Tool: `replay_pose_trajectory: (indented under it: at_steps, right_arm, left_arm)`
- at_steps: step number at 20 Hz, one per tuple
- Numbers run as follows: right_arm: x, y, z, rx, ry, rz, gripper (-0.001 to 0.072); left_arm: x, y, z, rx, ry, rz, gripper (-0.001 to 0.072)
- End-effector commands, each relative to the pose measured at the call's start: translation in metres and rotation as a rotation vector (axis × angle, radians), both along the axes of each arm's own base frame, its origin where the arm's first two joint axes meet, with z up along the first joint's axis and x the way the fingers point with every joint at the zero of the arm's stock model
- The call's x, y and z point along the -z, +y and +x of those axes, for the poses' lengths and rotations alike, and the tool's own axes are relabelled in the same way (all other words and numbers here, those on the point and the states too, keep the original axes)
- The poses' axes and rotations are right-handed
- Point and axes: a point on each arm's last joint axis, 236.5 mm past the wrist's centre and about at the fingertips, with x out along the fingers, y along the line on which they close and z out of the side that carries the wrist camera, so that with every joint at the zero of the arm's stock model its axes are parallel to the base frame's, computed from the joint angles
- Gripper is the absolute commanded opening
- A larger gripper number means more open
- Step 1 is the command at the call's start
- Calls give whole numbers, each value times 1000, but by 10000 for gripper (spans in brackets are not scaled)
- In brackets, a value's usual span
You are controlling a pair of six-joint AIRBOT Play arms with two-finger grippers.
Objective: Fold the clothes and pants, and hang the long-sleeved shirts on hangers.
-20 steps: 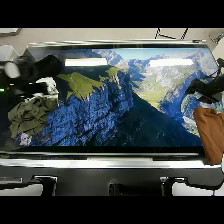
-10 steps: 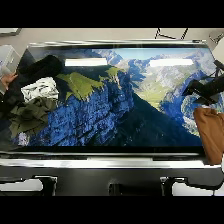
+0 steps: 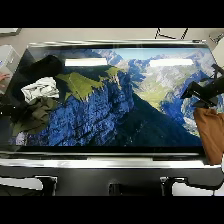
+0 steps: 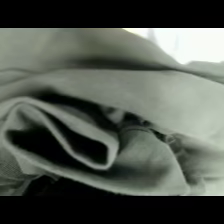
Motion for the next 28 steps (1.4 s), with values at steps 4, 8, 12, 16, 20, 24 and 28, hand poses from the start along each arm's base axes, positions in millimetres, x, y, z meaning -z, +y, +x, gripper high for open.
replay_pose_trajectory:
  at_steps: [4, 8, 12, 16, 20, 24, 28]
  right_arm:
    - [1, 4, -11, -12, 46, 15, 647]
    - [-2, 13, -14, -28, 53, 50, 646]
    - [-20, 20, -13, -75, -18, 58, 646]
    - [-54, 14, -10, -86, -157, -22, 647]
    - [-68, 12, -19, -93, -184, -52, 647]
    - [-57, 15, -27, -112, -124, -32, 647]
    - [-23, 21, -32, -124, -41, 15, 648]
  left_arm:
    - [-179, -46, 24, 136, -424, 114, 21]
    - [-360, -166, -24, 309, -850, 239, 21]
    - [-457, -326, -91, 513, -1184, -40, 21]
    - [-499, -447, -108, 571, -1422, -300, 21]
    - [-331, -523, -74, 763, -948, -280, 21]
    - [-131, -513, -69, 769, -415, -211, 22]
    - [-67, -503, -78, 712, -183, -249, 380]
